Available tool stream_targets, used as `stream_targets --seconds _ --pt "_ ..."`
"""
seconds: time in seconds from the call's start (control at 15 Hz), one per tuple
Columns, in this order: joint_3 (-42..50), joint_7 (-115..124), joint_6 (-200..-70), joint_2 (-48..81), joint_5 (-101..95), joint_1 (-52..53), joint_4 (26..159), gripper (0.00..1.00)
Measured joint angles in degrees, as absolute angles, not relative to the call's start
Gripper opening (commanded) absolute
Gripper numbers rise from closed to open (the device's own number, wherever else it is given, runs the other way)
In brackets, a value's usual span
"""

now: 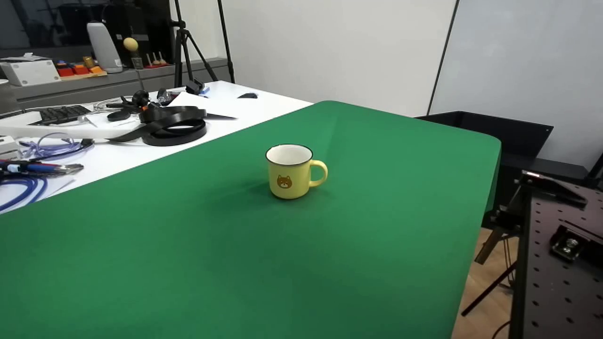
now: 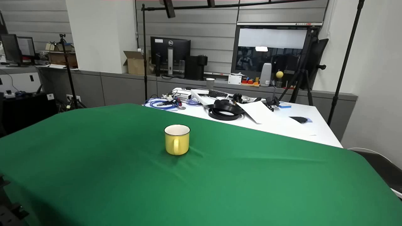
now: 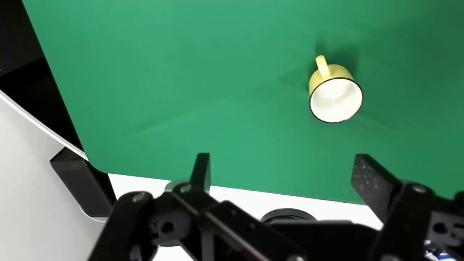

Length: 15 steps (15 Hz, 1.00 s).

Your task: Move the mug to the left slightly

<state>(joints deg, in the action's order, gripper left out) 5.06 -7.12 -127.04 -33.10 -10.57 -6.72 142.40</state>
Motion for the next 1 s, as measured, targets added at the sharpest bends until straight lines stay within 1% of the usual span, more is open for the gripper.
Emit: stream_targets --seconds 0.53,0.8,1.0 --pt "4.01 -7.16 -128.03 -31.81 -10.24 -5.28 144.29 1.00" --pt "2.51 -8.28 -132.78 -28.17 -6.94 -0.34 148.17 1.00" --pt "1.77 -10.44 -139.60 -25.35 -3.08 3.81 151.07 1.00"
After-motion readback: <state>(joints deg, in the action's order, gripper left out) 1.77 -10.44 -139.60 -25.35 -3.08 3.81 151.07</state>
